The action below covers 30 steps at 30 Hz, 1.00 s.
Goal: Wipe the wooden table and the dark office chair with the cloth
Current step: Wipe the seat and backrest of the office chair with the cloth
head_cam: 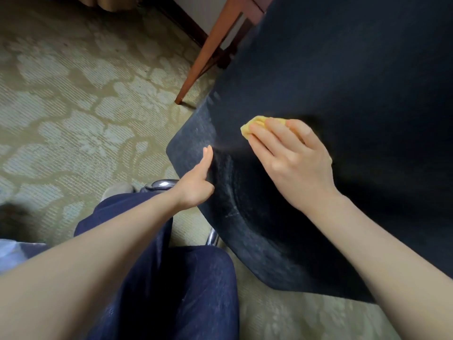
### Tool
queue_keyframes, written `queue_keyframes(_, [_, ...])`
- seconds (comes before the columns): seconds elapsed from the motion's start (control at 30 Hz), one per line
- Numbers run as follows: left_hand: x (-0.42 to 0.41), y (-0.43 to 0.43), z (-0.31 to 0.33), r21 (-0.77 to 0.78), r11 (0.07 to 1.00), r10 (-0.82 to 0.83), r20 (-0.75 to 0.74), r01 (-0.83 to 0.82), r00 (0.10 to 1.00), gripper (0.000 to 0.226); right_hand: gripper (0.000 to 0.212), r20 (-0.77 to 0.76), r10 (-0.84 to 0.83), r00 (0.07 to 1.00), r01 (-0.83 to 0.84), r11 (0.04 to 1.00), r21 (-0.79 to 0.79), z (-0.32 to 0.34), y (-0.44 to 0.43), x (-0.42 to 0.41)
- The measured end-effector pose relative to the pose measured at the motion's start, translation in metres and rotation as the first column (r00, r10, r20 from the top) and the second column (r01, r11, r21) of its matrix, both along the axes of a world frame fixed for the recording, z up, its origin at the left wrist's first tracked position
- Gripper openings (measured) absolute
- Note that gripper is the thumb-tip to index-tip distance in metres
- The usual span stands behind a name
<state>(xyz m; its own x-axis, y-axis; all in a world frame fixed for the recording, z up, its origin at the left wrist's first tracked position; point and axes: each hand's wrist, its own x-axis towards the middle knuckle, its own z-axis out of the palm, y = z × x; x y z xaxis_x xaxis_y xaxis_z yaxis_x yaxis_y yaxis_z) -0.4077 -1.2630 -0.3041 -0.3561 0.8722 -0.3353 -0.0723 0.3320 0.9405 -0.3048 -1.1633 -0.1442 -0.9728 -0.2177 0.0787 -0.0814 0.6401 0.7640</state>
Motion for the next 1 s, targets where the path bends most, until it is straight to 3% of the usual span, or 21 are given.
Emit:
queue_keyframes(0.13, [-0.007,-0.001,-0.004,0.017,1.000,0.005,-0.025,-0.004,1.000,0.097,0.043,0.032,-0.152,0.988,0.148,0.983,0.105,-0.005,-0.002,-0.064])
queue_keyframes(0.23, [-0.011,0.000,-0.010,0.016,1.000,0.011,-0.033,-0.010,0.999,0.096,0.052,0.104,-0.187,0.977,0.164,0.966,0.201,-0.035,0.004,-0.094])
queue_keyframes(0.27, [-0.012,0.000,-0.011,0.029,1.000,0.007,-0.027,-0.006,1.000,0.095,0.056,0.152,-0.219,0.964,0.195,0.968,0.159,-0.042,0.004,-0.103])
queue_keyframes(0.43, [-0.026,0.002,-0.017,0.014,0.996,0.091,-0.060,-0.090,0.994,0.089,0.035,0.210,-0.258,0.943,0.242,0.965,0.103,-0.097,0.014,-0.119])
queue_keyframes(0.7, [-0.043,-0.003,-0.026,-0.136,0.983,0.114,-0.088,-0.125,0.990,0.075,0.049,0.476,-0.238,0.847,0.209,0.971,0.113,-0.151,0.008,-0.073])
queue_keyframes(0.93, [-0.038,-0.012,-0.014,-0.116,0.973,0.200,-0.005,-0.200,0.980,0.069,0.025,0.712,-0.180,0.679,0.302,0.952,-0.047,-0.146,-0.006,0.005])
queue_keyframes(1.0, [-0.028,-0.015,-0.005,-0.100,0.966,0.243,0.051,-0.237,0.969,0.064,0.018,0.657,-0.162,0.737,0.271,0.960,-0.067,-0.126,-0.011,0.019])
